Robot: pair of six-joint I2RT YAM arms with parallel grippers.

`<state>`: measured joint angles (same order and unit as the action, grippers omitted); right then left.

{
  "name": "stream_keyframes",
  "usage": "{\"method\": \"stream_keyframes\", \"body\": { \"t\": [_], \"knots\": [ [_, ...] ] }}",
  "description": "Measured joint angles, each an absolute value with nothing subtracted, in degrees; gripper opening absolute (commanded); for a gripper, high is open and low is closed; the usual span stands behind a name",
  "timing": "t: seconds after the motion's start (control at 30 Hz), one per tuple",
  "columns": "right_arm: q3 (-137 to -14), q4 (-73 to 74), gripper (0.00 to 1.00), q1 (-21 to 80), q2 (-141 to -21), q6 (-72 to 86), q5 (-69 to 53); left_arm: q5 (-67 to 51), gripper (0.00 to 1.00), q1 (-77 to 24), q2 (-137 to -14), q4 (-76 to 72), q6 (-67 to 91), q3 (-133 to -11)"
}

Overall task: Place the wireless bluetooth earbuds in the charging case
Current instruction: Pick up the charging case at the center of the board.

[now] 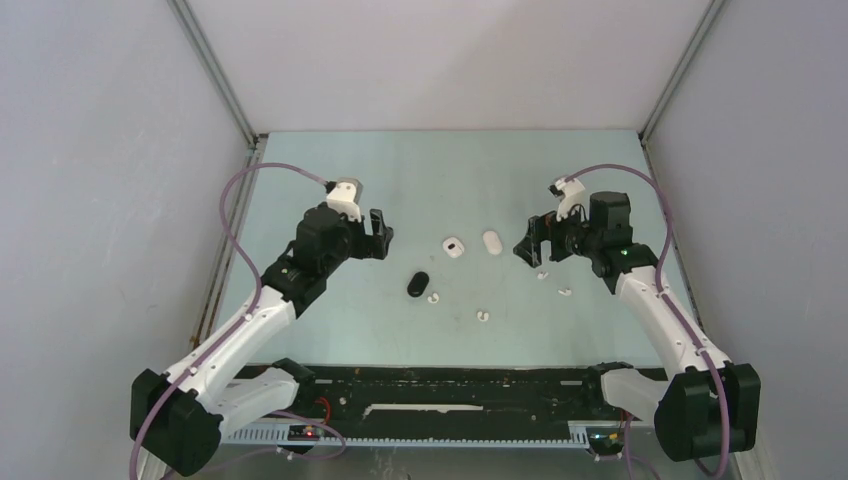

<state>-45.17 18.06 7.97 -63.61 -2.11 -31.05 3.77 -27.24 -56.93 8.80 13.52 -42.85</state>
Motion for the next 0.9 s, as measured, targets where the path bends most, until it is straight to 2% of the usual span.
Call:
{"method": "stream_keyframes", "body": {
  "t": [0.17, 0.3, 0.4, 0.47, 0.6, 0.63, 0.77, 0.9],
  "knots": [
    [-45.3, 17.3, 0.98, 8.2, -63.1, -1.2, -28.6, 3.6, 0.87, -27.2, -57.0, 9.2, 13.6, -42.9],
    [-45.3, 17.8, 0.95, 8.4, -63.0, -6.1, -28.6, 4.3, 0.87, -27.2, -57.1, 11.3, 13.6, -43.3],
    [-45.3, 18.0, 0.89, 8.4, -63.0, -8.1, -28.6, 6.9, 0.84, -27.4, -58.2, 14.5, 13.5, -45.3],
    [-45.3, 17.8, 0.81, 8.8, -63.2, -8.6, -28.5, 9.1, 0.83, -27.4, -59.8, 16.7, 13.0, -47.4],
    [-47.6, 17.9, 0.53, 12.8, -66.0, -9.9, -25.4, 13.5, 0.78, -27.4, -61.2, 19.1, 12.9, -48.8],
    [-48.7, 17.8, 0.5, 14.2, -67.2, -10.3, -24.6, 14.1, 0.77, -27.4, -61.4, 19.5, 12.9, -48.8],
    [-53.6, 17.6, 0.48, 18.7, -72.5, -11.0, -20.8, 16.4, 0.78, -27.4, -62.5, 21.1, 12.6, -48.8],
    [-57.4, 17.6, 0.51, 20.4, -78.7, -11.1, -17.5, 14.6, 0.75, -27.6, -62.6, 21.1, 12.4, -48.8]
  ]
}}
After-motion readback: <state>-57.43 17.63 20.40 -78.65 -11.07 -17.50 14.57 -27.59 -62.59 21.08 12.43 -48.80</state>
